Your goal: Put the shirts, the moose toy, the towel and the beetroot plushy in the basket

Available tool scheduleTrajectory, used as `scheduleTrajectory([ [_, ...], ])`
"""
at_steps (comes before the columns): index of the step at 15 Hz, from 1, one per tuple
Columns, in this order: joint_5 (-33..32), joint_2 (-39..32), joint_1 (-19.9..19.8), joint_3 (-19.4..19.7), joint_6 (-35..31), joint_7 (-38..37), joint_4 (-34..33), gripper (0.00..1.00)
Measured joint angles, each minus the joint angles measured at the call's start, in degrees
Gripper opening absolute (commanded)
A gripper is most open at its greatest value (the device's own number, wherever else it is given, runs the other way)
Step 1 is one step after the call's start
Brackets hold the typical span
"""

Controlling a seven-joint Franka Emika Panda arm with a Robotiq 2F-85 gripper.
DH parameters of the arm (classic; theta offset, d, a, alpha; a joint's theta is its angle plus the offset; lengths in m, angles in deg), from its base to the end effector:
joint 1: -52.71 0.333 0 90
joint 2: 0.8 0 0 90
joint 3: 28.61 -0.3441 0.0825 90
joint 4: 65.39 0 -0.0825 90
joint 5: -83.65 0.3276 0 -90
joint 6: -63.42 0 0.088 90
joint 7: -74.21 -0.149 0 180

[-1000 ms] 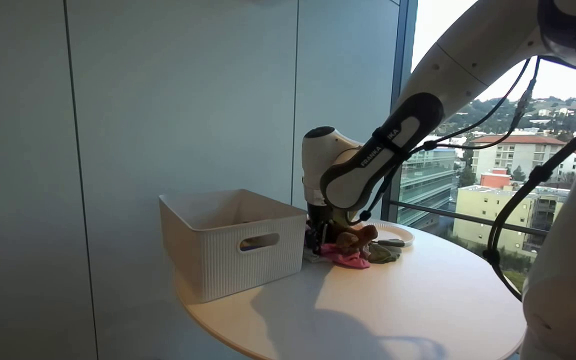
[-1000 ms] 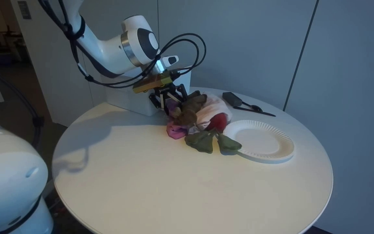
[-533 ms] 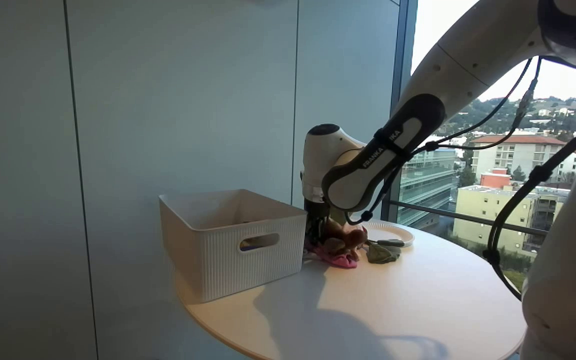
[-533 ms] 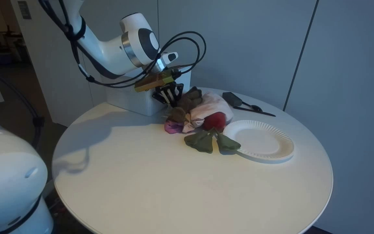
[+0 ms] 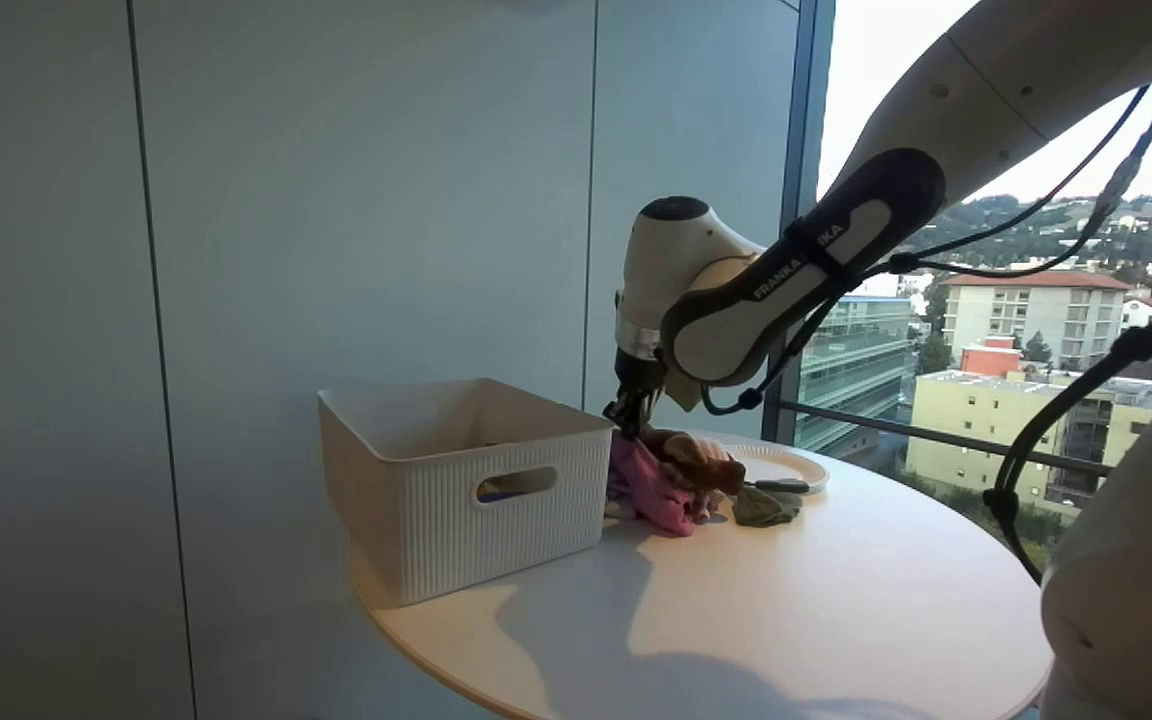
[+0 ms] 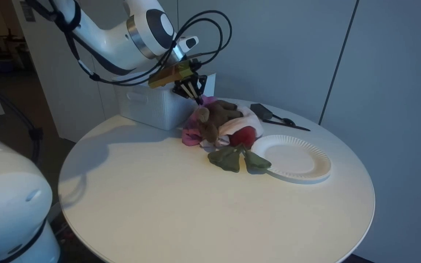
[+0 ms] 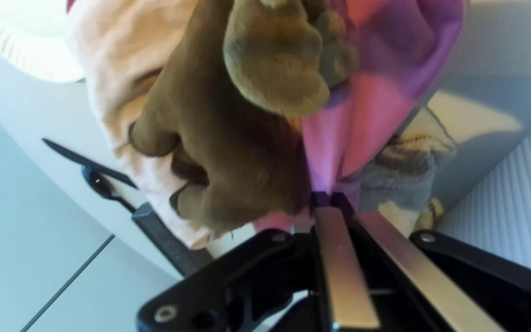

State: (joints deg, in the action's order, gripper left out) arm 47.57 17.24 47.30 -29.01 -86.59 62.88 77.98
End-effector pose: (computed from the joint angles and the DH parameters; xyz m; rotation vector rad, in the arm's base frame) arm 0.4273 -0.0363 0.4647 2.6634 0.2650 0.5993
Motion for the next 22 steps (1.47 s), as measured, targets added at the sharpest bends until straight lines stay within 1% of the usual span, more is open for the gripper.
scheduleTrajectory([
  [3,-1.7,7.3,-2.0,-1.1,0.1,-2.1,0.1,0.04],
  [4,-2.0,9.9,-2.8,-1.5,0.1,-2.4,0.1,0.29],
  [6,-1.6,14.0,-3.8,-2.0,1.5,-2.4,0.1,0.31],
  [7,-0.2,15.2,-3.7,-2.0,3.2,-2.0,0.1,0.36],
  [9,2.7,15.9,-3.6,-1.9,6.8,-0.8,0.2,0.52],
  [11,5.2,14.7,-3.6,-1.6,8.9,0.9,0.7,0.68],
  [15,5.0,9.0,-4.8,-1.5,10.1,1.4,1.1,0.96],
  [16,4.4,7.3,-5.4,-1.5,9.9,1.3,1.1,1.00],
  [20,3.5,0.8,-6.1,-0.4,6.4,1.9,0.4,1.00],
  [22,4.2,-2.3,-5.8,1.0,3.3,4.6,0.0,1.00],
])
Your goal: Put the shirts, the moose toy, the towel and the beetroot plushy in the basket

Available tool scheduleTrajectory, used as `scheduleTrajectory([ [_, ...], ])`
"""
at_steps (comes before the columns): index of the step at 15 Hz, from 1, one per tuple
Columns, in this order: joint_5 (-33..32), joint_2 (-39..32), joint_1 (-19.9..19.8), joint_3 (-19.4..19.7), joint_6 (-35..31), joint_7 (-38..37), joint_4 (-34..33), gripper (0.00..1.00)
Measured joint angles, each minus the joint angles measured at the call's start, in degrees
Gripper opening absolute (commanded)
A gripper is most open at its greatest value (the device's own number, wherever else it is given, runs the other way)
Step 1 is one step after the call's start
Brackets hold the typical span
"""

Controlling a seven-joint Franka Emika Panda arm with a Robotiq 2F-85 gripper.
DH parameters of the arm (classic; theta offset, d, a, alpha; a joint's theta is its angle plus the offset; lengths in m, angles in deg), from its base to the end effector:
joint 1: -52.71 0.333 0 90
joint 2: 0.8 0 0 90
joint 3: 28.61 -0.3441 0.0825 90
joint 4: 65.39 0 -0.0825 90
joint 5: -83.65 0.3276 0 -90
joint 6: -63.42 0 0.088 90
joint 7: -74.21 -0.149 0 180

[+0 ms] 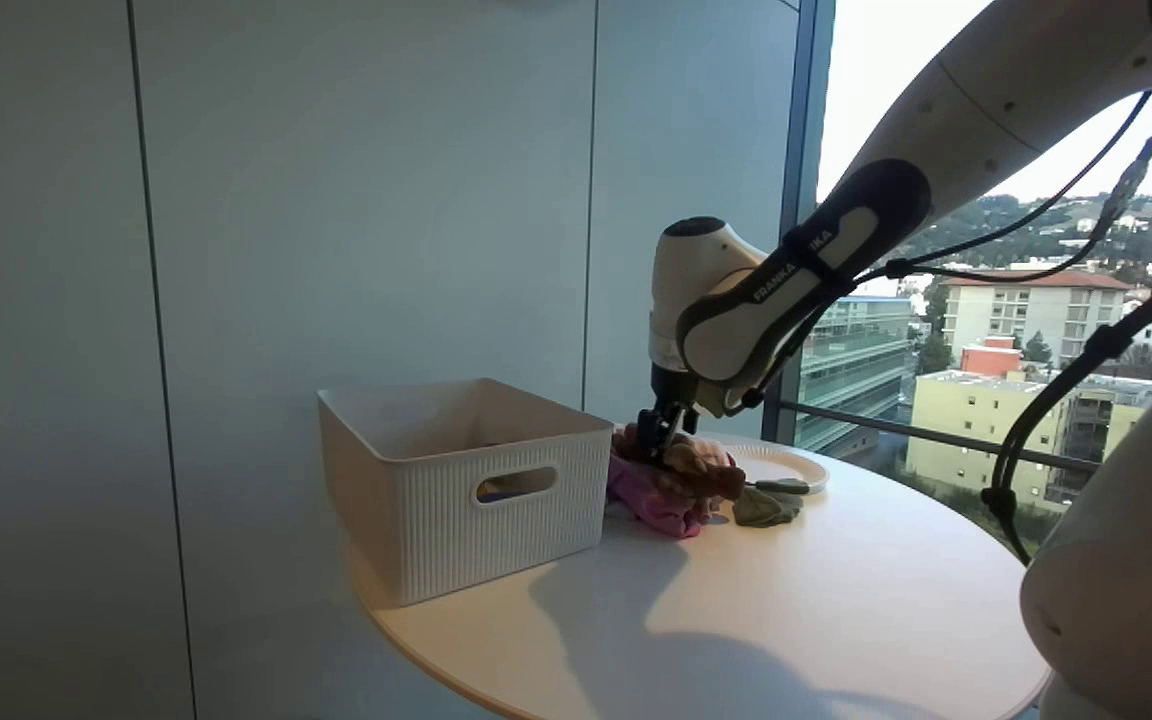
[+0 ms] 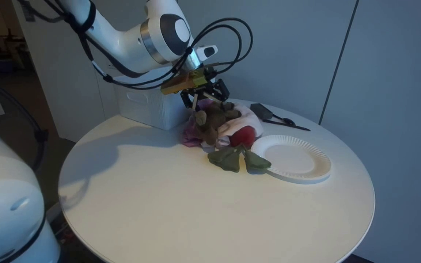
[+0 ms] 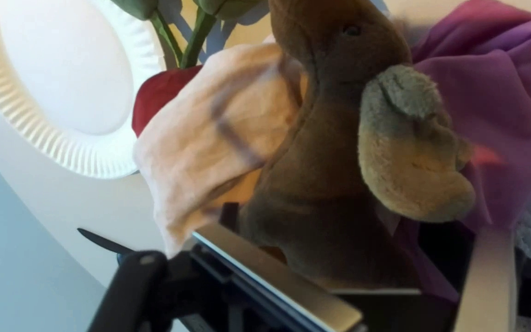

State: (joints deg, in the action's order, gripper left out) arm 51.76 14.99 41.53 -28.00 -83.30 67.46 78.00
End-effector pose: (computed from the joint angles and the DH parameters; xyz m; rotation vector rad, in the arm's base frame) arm 0.4184 -0.0919 0.4410 2.7185 0.1291 0.4258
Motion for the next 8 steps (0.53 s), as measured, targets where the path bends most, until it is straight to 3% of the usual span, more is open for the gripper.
scheduleTrajectory([
  [2,0.0,-2.8,0.1,1.0,-2.4,2.6,-0.3,1.00],
  [3,0.1,-4.2,0.1,1.5,-3.2,3.8,-0.5,0.75],
  [4,0.9,-5.4,0.2,1.9,-3.8,5.1,-0.7,0.73],
  [8,5.6,-8.1,1.1,3.0,-6.1,9.5,-1.0,0.43],
])
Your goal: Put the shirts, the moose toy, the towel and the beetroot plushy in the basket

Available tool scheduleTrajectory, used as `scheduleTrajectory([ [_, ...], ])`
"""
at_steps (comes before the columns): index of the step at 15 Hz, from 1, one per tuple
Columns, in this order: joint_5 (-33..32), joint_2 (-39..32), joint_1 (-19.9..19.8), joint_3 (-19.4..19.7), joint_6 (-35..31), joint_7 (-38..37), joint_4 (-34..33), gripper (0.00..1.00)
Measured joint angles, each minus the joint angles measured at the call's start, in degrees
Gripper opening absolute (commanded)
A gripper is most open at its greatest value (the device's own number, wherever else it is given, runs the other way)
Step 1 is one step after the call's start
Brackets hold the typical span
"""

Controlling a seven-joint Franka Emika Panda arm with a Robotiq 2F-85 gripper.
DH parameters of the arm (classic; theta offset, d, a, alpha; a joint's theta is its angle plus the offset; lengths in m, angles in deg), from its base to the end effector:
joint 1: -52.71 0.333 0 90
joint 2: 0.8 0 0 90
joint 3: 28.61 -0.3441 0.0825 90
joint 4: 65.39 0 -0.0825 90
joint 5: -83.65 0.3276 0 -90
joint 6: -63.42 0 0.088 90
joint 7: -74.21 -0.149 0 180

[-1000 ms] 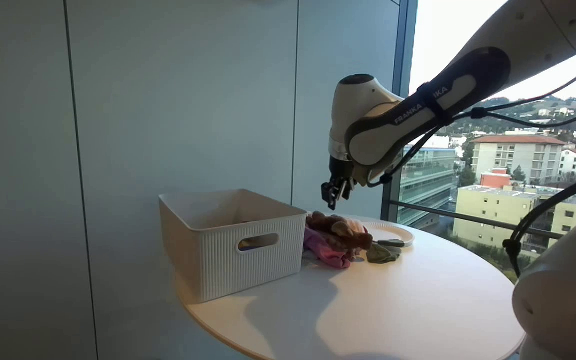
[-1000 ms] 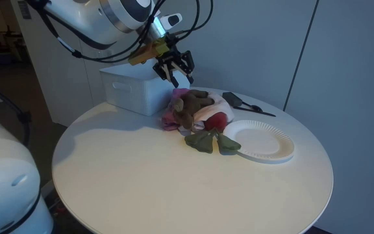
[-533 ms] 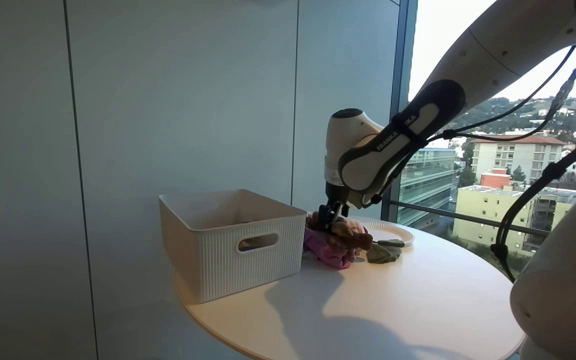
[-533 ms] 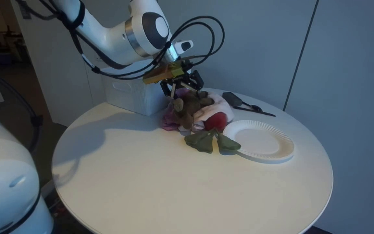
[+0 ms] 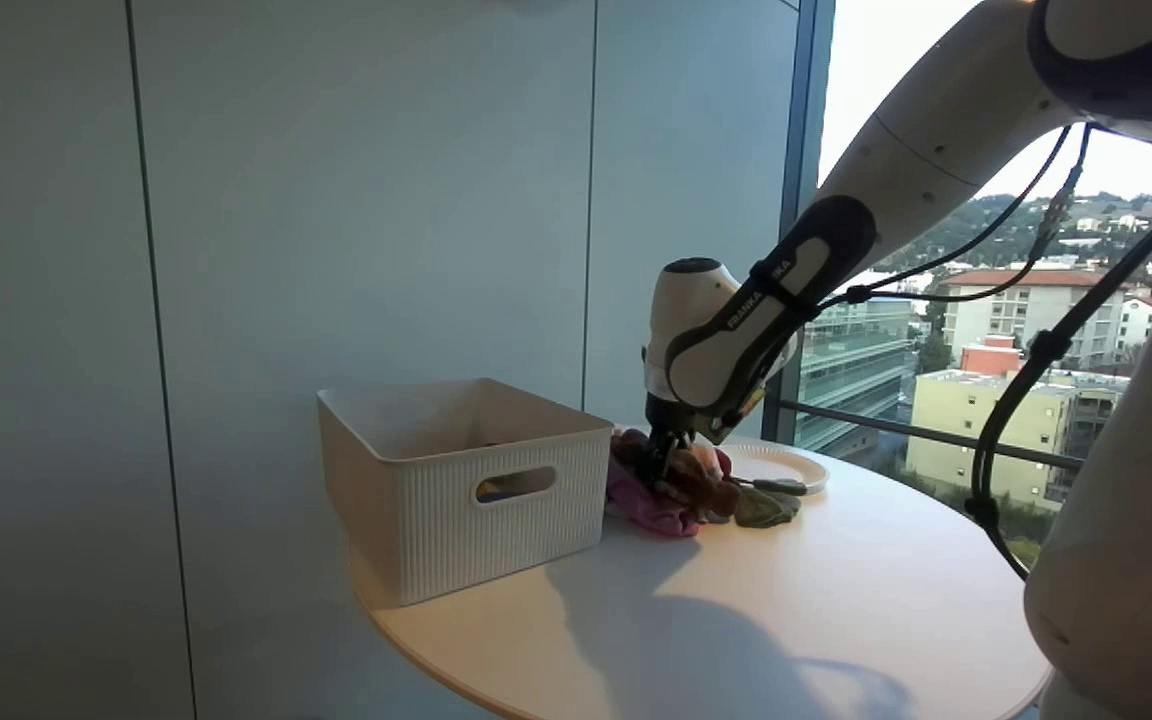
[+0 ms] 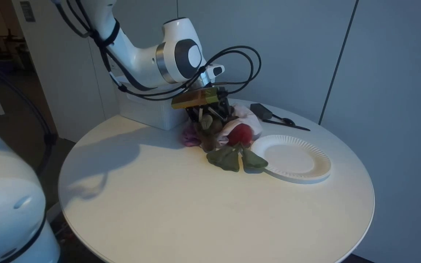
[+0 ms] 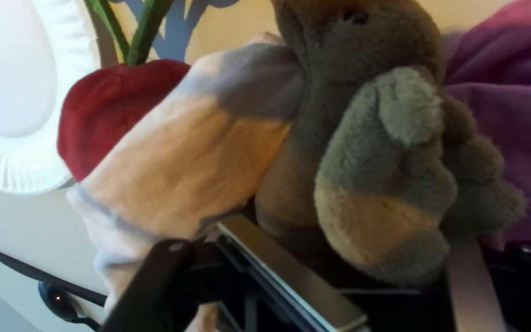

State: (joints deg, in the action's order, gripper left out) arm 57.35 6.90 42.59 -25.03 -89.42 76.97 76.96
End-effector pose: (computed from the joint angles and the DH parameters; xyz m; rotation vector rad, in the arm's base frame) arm 0.4441 -0.1039 0.3986 2.7996 0.2600 0.3857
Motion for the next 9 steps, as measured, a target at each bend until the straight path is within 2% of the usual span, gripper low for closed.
scheduleTrajectory([
  [3,1.2,1.3,0.8,-0.1,0.7,0.2,-0.2,0.22],
  [6,0.9,6.0,1.2,-0.8,4.9,-0.9,-0.2,0.02],
  [7,0.3,8.5,1.2,-1.4,6.9,-1.8,-0.2,0.05],
  [9,-3.0,14.4,0.9,-3.0,9.8,-4.3,-0.1,0.04],
])
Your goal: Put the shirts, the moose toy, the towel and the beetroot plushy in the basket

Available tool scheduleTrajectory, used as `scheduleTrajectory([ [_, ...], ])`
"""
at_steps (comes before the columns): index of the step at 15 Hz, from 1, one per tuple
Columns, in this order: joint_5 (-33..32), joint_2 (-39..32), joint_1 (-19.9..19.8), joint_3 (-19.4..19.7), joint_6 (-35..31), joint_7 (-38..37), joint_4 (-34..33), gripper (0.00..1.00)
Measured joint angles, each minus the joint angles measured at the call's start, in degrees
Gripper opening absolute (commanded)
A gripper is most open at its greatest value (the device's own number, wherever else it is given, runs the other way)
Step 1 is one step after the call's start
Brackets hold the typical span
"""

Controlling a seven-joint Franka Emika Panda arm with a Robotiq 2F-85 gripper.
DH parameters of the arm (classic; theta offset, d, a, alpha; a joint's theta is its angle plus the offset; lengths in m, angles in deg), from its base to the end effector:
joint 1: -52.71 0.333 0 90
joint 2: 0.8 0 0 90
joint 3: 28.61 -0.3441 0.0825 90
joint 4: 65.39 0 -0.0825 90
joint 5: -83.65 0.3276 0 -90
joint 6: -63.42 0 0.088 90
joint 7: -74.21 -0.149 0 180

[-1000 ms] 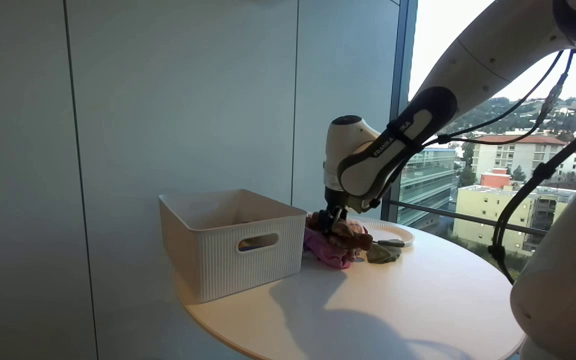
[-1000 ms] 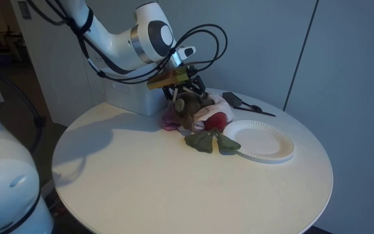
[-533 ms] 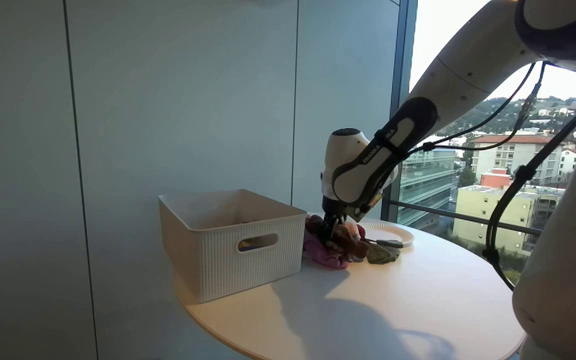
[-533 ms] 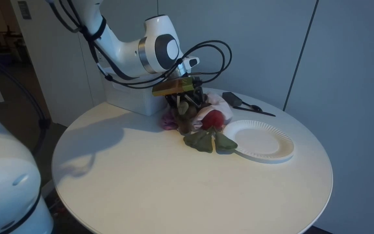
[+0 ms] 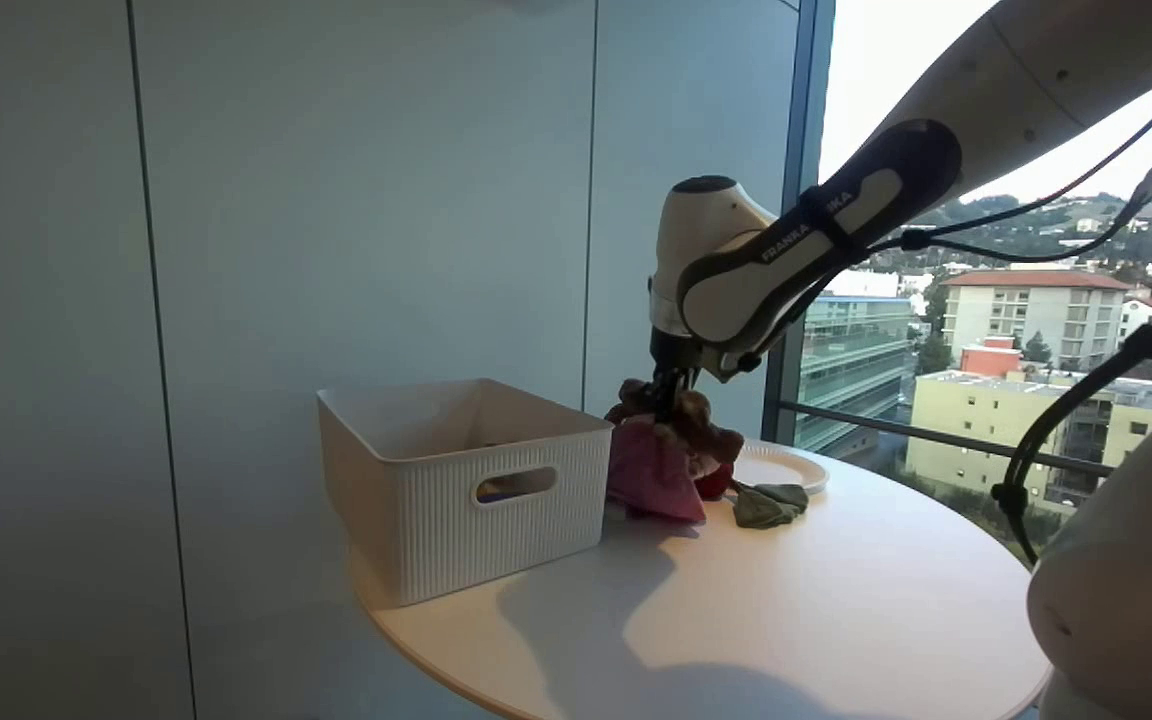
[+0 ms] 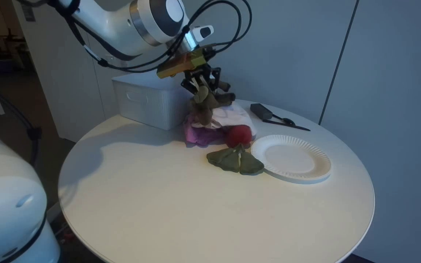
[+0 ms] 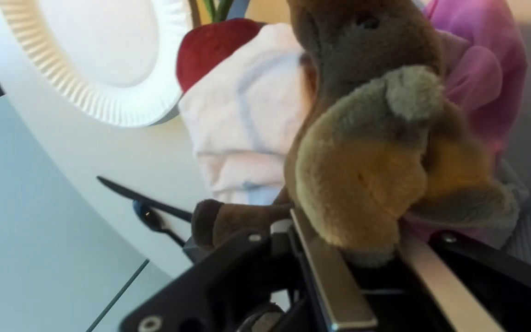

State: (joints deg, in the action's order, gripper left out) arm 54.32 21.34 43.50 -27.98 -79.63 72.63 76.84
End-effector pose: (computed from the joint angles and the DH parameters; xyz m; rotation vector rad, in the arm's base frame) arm 0.4042 -0.0800 0.4892 2.6835 0.2034 0.5001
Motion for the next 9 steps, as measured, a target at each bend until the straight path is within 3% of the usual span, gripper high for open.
scheduleTrajectory([
  [5,-6.1,14.5,-0.2,-5.2,4.8,-1.7,-0.6,0.05],
  [9,-7.8,22.3,2.3,-9.4,8.0,0.9,-4.4,0.06],
])
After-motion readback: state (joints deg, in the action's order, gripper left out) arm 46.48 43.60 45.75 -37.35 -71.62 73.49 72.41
